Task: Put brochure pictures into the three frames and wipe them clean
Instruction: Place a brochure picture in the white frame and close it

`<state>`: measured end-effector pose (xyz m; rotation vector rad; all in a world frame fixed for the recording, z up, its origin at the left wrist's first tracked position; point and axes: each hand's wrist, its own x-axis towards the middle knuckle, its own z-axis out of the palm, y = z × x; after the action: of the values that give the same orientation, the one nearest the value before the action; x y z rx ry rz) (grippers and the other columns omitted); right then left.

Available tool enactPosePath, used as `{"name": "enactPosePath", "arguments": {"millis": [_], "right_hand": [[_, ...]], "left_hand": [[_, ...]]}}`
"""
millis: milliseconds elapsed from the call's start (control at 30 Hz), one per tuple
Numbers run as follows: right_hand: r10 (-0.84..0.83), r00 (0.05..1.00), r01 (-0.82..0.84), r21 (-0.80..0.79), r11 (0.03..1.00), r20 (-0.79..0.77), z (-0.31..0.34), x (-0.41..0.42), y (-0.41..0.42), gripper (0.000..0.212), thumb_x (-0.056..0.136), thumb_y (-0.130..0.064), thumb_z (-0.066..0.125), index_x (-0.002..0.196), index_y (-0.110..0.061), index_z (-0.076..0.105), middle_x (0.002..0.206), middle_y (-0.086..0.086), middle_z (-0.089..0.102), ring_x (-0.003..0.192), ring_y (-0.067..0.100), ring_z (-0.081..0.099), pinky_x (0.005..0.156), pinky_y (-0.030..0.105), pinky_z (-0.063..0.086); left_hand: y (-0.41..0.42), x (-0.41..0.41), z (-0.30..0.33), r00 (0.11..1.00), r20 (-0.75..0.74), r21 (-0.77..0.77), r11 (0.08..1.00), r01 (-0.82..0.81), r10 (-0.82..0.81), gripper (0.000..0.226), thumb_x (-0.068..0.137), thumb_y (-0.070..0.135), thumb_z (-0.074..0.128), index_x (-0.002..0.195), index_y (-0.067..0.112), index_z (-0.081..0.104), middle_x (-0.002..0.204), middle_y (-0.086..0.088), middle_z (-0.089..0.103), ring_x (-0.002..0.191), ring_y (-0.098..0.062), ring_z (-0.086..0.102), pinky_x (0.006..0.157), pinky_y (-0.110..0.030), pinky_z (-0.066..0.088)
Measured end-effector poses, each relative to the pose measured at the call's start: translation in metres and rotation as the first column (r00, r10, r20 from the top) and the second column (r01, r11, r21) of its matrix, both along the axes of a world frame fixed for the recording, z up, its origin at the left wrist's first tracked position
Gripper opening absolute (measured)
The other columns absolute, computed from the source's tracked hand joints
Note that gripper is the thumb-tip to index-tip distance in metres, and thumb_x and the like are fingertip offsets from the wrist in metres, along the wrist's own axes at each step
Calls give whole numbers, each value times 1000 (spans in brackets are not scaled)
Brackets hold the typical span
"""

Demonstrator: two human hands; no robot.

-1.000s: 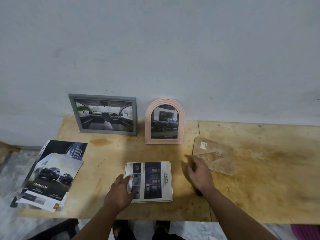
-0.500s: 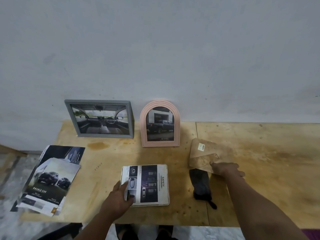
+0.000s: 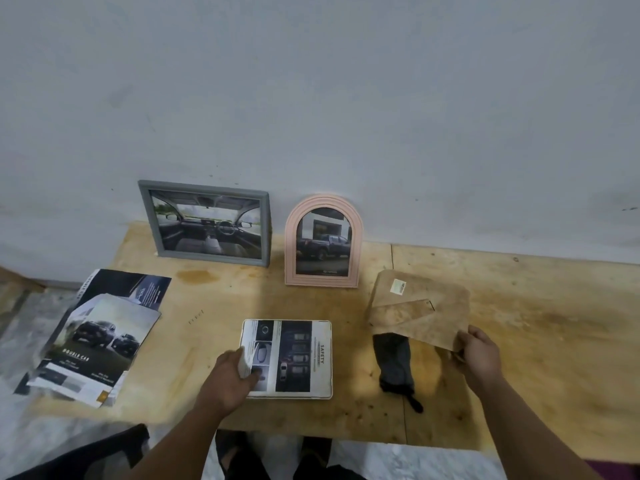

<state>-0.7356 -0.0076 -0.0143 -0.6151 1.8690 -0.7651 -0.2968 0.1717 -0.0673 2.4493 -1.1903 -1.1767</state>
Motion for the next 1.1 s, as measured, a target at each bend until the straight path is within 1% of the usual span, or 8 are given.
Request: {"name": "enactPosePath", "arguments": {"millis": [100, 233, 367, 533, 733, 867, 1000, 1100], "right_hand": [[66, 997, -64, -37, 997, 49, 7, 16, 19, 20, 105, -14, 51, 117, -13, 67, 98, 14, 70, 85, 33, 63, 71, 44, 47], [186, 975, -184, -26, 983, 119, 2, 60, 43, 18, 104, -13, 55, 116, -13, 67, 103, 12, 73, 90, 31, 68, 71, 39, 53], [381, 915, -387, 15, 922, 134, -17, 110, 69, 21, 105, -13, 53, 112, -19, 71, 94, 15, 75, 80, 30, 67, 67, 39, 54], [512, 857, -514, 45, 856, 54, -39, 149, 87, 20, 103, -8, 54, 113, -16, 69, 85, 10, 74, 60, 15, 62, 56, 27, 48], [630, 768, -628, 57, 776, -117, -45, 164, 93, 45, 100, -13, 62, 144, -15, 55, 117, 9, 71, 74, 6, 63, 71, 30, 57], [706, 690, -712, 25, 702, -160, -42, 170, 97, 44, 95, -18, 68, 138, -26, 60, 95, -13, 70, 82, 7, 67, 64, 20, 52], [637, 764, -637, 36, 770, -104, -52, 173, 98, 36, 95, -14, 67, 128, -28, 63, 101, -5, 76, 84, 15, 72, 75, 38, 62], [566, 824, -566, 28, 824, 5, -48, 171, 98, 28, 101, -5, 58, 125, -20, 63, 96, 4, 76, 77, 21, 74, 64, 34, 61]], "left_hand": [[3, 4, -2, 1000, -3, 5, 1000, -7, 7, 51, 93, 43, 70, 137, 21, 57, 130, -6, 58, 116, -22, 55, 100, -37, 49], [7, 7, -4, 1000, 14, 10, 1000, -4, 4, 63, 97, 40, 66, 153, 21, 44, 152, -12, 46, 140, -28, 45, 114, -38, 39], [12, 6, -2, 999, 19, 43, 998, 44, -45, 61, 100, 42, 62, 154, 19, 45, 164, -10, 28, 145, -27, 43, 117, -34, 35], [17, 10, -3, 994, 32, 54, 993, 106, -108, 65, 99, 48, 60, 153, 16, 46, 167, -5, 27, 148, -22, 40, 117, -32, 36], [16, 10, 3, 998, -7, 18, 997, 70, -70, 68, 98, 48, 62, 156, 21, 41, 163, 0, 40, 145, -22, 45, 117, -32, 38], [18, 10, 3, 998, -2, 8, 998, 69, -69, 67, 97, 44, 63, 157, 23, 40, 161, 1, 42, 143, -20, 48, 115, -31, 39], [18, 11, 2, 997, -9, -17, 997, 81, -81, 67, 96, 43, 63, 155, 18, 43, 158, 0, 44, 138, -21, 51, 111, -31, 42], [17, 10, 0, 983, 14, 8, 983, 182, -182, 62, 96, 45, 58, 150, 17, 49, 152, -5, 41, 130, -25, 55, 105, -31, 47]]}}
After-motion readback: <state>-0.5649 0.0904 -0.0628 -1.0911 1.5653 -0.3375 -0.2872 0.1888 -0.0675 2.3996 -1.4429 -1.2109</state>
